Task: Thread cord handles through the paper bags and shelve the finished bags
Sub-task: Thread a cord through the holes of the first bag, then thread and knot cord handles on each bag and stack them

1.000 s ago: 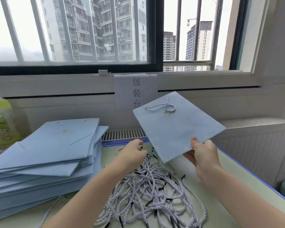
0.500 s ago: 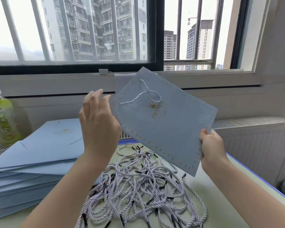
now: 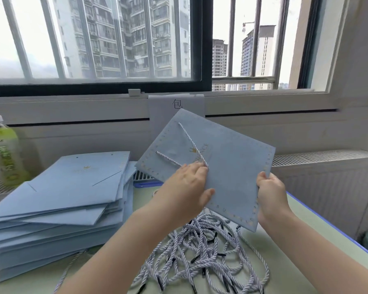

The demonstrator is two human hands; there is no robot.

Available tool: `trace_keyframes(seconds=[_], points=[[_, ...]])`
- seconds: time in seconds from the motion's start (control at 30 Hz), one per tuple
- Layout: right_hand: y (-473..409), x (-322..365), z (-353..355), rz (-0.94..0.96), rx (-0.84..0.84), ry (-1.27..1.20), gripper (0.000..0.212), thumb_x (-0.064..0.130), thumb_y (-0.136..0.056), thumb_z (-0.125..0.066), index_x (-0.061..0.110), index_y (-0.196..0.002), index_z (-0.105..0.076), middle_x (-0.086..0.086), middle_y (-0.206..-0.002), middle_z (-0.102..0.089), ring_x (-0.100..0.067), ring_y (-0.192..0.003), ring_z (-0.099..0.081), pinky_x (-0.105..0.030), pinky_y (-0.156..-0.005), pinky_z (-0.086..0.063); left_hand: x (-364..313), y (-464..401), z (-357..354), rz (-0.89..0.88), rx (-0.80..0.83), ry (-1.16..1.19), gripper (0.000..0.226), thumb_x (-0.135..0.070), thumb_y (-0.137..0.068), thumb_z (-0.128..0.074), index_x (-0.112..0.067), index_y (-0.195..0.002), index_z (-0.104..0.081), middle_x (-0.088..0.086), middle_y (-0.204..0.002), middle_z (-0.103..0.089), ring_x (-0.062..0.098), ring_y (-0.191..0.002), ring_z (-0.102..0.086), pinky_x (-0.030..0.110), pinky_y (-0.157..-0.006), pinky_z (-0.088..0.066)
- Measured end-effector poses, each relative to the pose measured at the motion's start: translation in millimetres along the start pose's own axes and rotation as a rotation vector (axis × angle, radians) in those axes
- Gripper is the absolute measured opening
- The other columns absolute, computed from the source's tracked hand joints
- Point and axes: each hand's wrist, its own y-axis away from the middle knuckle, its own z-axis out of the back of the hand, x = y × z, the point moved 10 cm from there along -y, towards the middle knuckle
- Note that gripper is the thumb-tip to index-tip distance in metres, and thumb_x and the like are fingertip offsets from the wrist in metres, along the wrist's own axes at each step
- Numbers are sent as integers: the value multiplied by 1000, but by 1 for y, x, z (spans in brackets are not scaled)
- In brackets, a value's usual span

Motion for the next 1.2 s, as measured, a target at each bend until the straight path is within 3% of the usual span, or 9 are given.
trace_keyframes(seconds=[0.07, 0.27, 0.37, 0.43, 0.5, 0.67, 0.87, 1.1, 1.2], points=[[-1, 0, -1, 0, 3, -2, 26, 19, -102, -33, 5, -101, -55, -32, -124, -51, -26, -83, -53, -56, -91, -46, 0, 1, 11, 11, -84, -8, 54, -36, -101, -34, -12, -147, -23, 2, -148, -33, 16, -137, -27, 22, -112, -12], [5, -6, -25, 13, 114, -25, 27, 21, -104, -32, 15, -95, -56, -8, -95, -68, -22, -78, -66, -37, -69, -54, 5, 6, 32, 72, -365, -131, 52, -26, -82, -46, 5, -121, -59, 10, -97, -64, 29, -92, -62, 35, -82, -53], [8, -14, -37, -60, 169, -106, 26, 16, -103, -33, 9, -100, -57, -9, -93, -68, -24, -80, -64, -49, -87, -51, 8, 4, 26, 156, -308, -240, 59, -17, -65, -76, 12, -114, -61, 22, -105, -64, 38, -102, -61, 45, -89, -53], [6, -20, -39, -126, 177, -195, 26, 14, -103, -32, 3, -109, -55, -10, -92, -67, -24, -79, -63, -45, -83, -51, 10, 6, 25, 211, -290, -268, 62, -22, -65, -80, 13, -113, -61, 26, -110, -63, 41, -108, -59, 48, -92, -49], [4, -25, -37, -193, 162, -304, 27, 13, -103, -30, 3, -118, -51, -11, -98, -65, -22, -80, -61, -38, -71, -49, 12, 6, 28, 221, -306, -252, 58, -27, -75, -72, 12, -116, -60, 26, -116, -61, 41, -114, -56, 49, -96, -45], [-10, -31, -17, -287, 28, -620, 41, 2, -101, -23, 11, -136, -43, -12, -131, -54, -29, -116, -55, -43, -85, -44, 22, 11, 37, 221, -430, -97, 50, -20, -86, -41, 11, -122, -53, 22, -120, -58, 37, -119, -52, 46, -102, -40], [-29, -28, -2, -217, 7, -620, 40, -5, -99, -23, 10, -127, -47, -12, -108, -60, -24, -83, -60, -34, -45, -56, 39, 10, 2, 312, -204, -24, 47, -22, -97, -38, -6, -141, -35, 7, -138, -45, 21, -130, -35, 28, -108, -27], [-38, -35, 18, -203, -119, -547, 39, -10, -95, -24, 7, -113, -54, -10, -103, -59, -27, -90, -58, -43, -78, -47, 53, 14, -48, 406, 183, 11, 35, -27, -99, -30, -11, -125, -47, 5, -126, -50, 23, -117, -46, 34, -93, -38], [-39, -31, 35, -163, -184, -220, 16, 5, -100, -36, 8, -95, -50, -8, -89, -56, -21, -75, -56, -38, -69, -50, 54, 16, -62, 387, 256, 5, 34, -29, -99, -31, -11, -120, -50, 6, -125, -53, 24, -114, -49, 34, -90, -41]])
